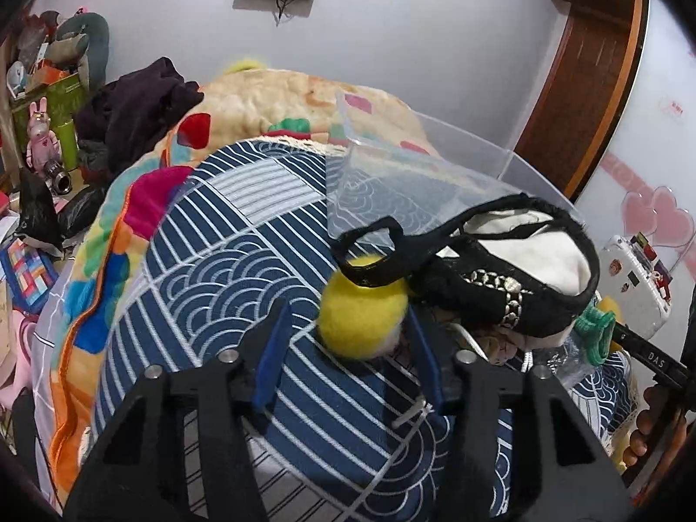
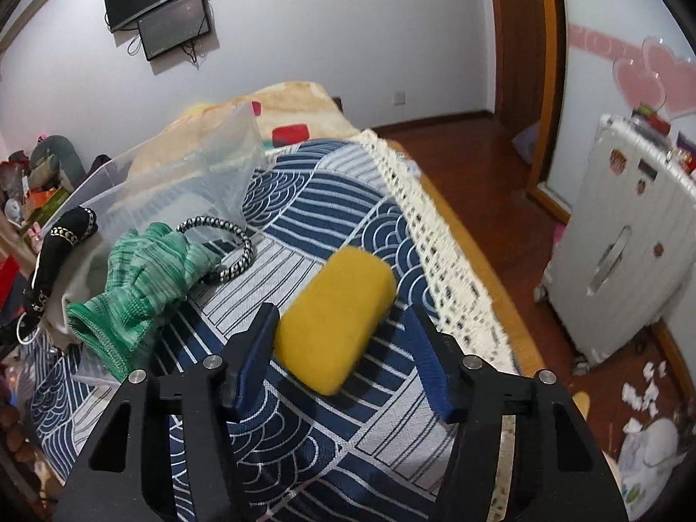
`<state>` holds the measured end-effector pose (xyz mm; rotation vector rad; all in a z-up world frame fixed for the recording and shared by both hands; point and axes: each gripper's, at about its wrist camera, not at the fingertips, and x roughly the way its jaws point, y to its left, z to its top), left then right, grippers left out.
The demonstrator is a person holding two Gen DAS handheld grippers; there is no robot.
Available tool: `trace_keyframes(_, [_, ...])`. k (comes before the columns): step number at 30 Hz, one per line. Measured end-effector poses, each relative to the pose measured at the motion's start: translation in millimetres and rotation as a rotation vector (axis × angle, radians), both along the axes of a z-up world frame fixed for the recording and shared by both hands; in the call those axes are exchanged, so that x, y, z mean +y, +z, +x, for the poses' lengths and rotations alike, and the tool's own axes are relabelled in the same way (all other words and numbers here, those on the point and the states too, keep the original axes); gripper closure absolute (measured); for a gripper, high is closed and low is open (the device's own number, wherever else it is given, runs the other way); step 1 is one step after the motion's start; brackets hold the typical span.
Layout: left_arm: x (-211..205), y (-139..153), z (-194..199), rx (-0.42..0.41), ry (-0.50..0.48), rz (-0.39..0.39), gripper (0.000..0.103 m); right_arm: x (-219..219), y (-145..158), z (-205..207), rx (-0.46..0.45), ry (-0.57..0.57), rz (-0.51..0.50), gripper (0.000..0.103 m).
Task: Organize soft objects
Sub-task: 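Grasp the yellow felt ball with left tool while right tool grasps the yellow sponge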
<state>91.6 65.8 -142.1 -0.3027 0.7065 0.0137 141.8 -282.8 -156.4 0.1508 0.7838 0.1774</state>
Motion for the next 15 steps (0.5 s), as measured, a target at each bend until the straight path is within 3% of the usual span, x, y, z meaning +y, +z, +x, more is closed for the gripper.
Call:
trace_keyframes(2, [-0.3, -2.4, 2.8, 0.006, -0.021, -0.030, 0.066, -0.6, 0.2, -2.0, 0.002, 0.011, 0.012, 0.060])
trace_keyframes(5, [-3.6, 0.4, -0.7, -0.009, -0.020, -0.012, 0.067, 2.4, 1.6, -1.8, -0.011, 0.021, 0.002, 0.063])
trace_keyframes(9, [-8.0, 9.6, -10.4, -0.034, -0.006, 0.050, 0.067, 9.0, 7.3, -3.6, -0.037, 0.024, -0.009, 0.064])
trace_keyframes(15, [-7.4, 39.2, -26.2, -0.116, 0.014, 0.077, 0.067, 14.2, 24.8, -7.1, -0.094, 0.039, 0.022, 0.064])
